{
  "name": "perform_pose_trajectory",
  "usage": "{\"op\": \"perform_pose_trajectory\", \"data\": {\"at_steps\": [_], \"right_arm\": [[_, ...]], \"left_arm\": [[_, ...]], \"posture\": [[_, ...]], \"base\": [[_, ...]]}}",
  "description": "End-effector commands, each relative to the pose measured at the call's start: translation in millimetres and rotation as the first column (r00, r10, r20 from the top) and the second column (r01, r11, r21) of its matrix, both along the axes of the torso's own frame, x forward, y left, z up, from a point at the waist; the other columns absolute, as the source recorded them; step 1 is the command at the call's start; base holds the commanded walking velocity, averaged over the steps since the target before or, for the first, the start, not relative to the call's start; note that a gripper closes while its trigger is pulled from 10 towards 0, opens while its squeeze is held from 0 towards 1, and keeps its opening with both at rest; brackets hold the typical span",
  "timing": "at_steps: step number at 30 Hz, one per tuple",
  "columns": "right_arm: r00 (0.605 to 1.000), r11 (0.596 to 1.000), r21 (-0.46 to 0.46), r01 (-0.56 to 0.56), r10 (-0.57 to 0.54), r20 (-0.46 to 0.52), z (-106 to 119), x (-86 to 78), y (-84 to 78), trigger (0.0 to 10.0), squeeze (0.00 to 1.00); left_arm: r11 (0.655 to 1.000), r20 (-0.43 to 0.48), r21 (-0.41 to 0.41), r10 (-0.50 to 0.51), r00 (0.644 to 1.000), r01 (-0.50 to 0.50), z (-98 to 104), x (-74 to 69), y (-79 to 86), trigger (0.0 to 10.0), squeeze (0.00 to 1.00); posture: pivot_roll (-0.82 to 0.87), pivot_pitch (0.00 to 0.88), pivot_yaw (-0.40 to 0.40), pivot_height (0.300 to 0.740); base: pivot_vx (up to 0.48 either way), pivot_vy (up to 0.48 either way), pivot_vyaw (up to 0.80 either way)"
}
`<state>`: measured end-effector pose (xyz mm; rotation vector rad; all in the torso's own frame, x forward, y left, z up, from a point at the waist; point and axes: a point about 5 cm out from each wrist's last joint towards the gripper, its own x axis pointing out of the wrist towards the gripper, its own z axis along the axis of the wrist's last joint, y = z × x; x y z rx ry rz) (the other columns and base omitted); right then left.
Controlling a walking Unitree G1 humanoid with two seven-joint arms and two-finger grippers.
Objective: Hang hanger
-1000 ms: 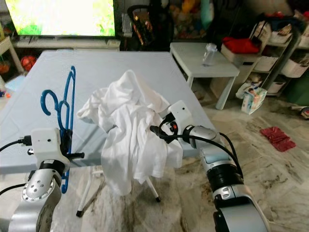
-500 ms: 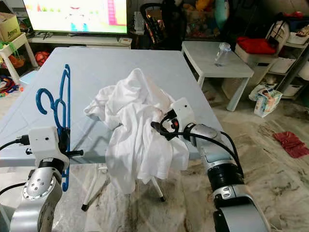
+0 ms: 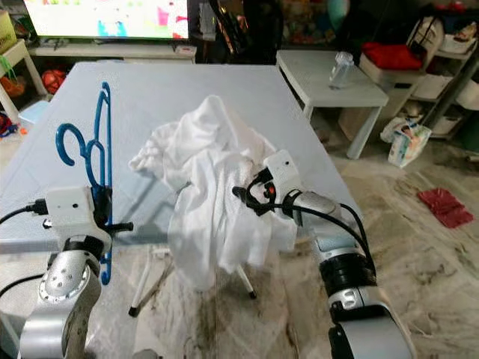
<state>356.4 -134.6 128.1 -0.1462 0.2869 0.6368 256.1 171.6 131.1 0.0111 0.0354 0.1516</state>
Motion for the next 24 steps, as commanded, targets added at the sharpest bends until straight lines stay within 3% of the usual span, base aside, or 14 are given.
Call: {"op": "perform_pose_trajectory", "data": {"at_steps": [1, 7, 13, 17, 19, 24], "right_arm": [[1.000, 1.000, 0.000, 0.020, -0.020, 0.018, 4, 0.2, -4.0, 10.0, 0.00], [0.997, 0.998, 0.014, 0.058, -0.058, 0.046, 7, 1.3, -6.7, 10.0, 0.00], [0.971, 0.976, 0.105, 0.190, -0.203, 0.126, 18, 3.4, -17.4, 10.0, 0.00], [0.962, 0.966, 0.147, 0.213, -0.233, 0.140, 21, 1.1, -18.3, 10.0, 0.00], [0.954, 0.948, 0.205, 0.243, -0.272, 0.126, 20, -4.5, -15.9, 10.0, 0.00], [0.951, 0.942, 0.240, 0.233, -0.272, 0.146, 18, -15.6, -5.5, 10.0, 0.00]], "left_arm": [[1.000, -0.060, 0.006, 0.009, 0.998, -0.008, -11, -2.0, 2.4, 10.0, 0.00], [1.000, -0.060, 0.010, 0.007, 0.998, -0.007, -11, -1.4, 2.4, 10.0, 0.00], [0.999, -0.032, 0.031, 0.011, 0.999, -0.010, -7, -0.9, 6.1, 10.0, 0.00], [1.000, -0.017, 0.023, -0.006, 1.000, 0.006, -4, -1.6, 6.7, 10.0, 0.00], [0.999, -0.009, 0.045, -0.005, 1.000, 0.005, -2, -1.7, 8.6, 10.0, 0.00], [0.998, -0.001, 0.055, -0.015, 1.000, 0.015, 1, -0.6, 9.4, 10.0, 0.00]], "posture": [[0.12, 0.000, -0.092, 0.740], [0.12, 0.000, -0.092, 0.740], [0.12, 0.000, -0.088, 0.740], [0.12, 0.000, -0.088, 0.740], [0.12, 0.000, -0.081, 0.740], [0.11, 0.000, -0.074, 0.740]], "base": [[-0.322, 0.000, 0.00], [-0.293, 0.000, 0.00], [0.000, 0.000, 0.00], [0.000, 0.000, 0.00], [0.000, 0.000, 0.00], [0.000, 0.000, 0.00]]}}
